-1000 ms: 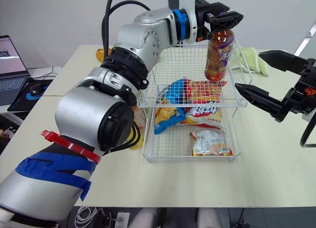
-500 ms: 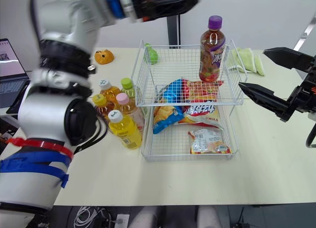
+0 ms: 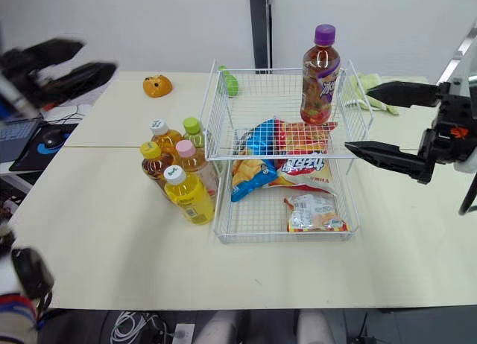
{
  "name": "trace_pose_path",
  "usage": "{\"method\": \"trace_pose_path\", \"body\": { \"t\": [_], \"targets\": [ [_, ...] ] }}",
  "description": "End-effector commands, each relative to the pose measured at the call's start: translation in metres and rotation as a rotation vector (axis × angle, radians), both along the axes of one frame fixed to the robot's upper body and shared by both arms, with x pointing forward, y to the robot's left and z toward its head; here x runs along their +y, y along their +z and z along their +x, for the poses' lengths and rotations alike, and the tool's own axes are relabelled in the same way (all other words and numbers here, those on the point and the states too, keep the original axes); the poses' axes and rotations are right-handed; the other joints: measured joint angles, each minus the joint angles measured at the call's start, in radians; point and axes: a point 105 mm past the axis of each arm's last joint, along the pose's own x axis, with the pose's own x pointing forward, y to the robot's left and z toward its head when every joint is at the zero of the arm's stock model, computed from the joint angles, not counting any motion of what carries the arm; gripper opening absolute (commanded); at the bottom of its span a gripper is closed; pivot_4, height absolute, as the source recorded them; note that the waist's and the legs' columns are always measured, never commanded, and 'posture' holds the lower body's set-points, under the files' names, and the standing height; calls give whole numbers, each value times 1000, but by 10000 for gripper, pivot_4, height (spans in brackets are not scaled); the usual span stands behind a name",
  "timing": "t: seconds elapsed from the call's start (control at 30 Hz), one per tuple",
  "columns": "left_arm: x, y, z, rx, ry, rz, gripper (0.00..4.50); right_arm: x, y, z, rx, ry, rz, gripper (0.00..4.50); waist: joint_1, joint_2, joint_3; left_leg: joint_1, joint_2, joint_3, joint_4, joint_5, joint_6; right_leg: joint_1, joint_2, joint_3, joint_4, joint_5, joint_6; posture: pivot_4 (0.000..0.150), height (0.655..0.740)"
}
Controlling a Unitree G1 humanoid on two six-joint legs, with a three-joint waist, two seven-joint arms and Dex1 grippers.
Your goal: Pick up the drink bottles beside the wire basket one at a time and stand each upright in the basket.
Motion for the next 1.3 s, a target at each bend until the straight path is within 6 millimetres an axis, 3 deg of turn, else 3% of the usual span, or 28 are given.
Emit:
{"method": "trace_pose_path", "body": {
  "t": [0.03, 0.17, 0.3, 0.5, 0.7, 1.03, 1.3],
  "targets": [
    [25, -9, -27, -35, 107, 23, 44803, 6, 2, 4, -18, 64, -14, 45000, 1, 0, 0, 0, 0, 0, 0, 0, 0, 0, 0, 0, 0, 0, 0, 1500, 7400],
    [38, -42, -43, 40, 146, 4, 44803, 13, -1, 9, -3, 118, -16, 45000, 9, 0, 0, 0, 0, -1, 0, 0, 0, 0, 0, -1, 0, 1, -1, 1500, 7400],
    [38, -70, -60, 106, 169, -23, 44803, 21, -2, 11, 10, 177, -23, 45000, 10, 0, 0, 0, 0, -1, -1, 0, 0, 0, -2, -1, -1, 1, -1, 1500, 7400],
    [23, -87, -71, 143, 149, -52, 44803, 26, -3, 13, 22, 220, -27, 45000, 10, 0, 0, 0, 1, -1, -1, 0, 0, 0, -2, -2, -1, 1, -2, 1500, 7400],
    [7, -91, -69, 142, 122, -82, 44803, 29, -3, 15, 24, 242, -24, 45000, 9, 0, 0, 0, 1, 0, -1, 0, 0, 0, -2, -2, -1, 1, -3, 1500, 7400],
    [-37, -85, -42, 59, 88, -192, 44803, 32, -3, 14, 17, 251, -16, 45000, 14, 0, 0, 0, 0, 0, 0, 0, 0, 0, -2, -2, -1, 1, -3, 1500, 7400],
    [-64, -79, -17, -1, 186, -217, 44803, 31, -4, 12, 18, 244, -12, 45000, 19, 0, 0, 0, 0, 0, 0, 0, 0, 0, -1, -1, -1, 1, -3, 1500, 7400]
  ]
}}
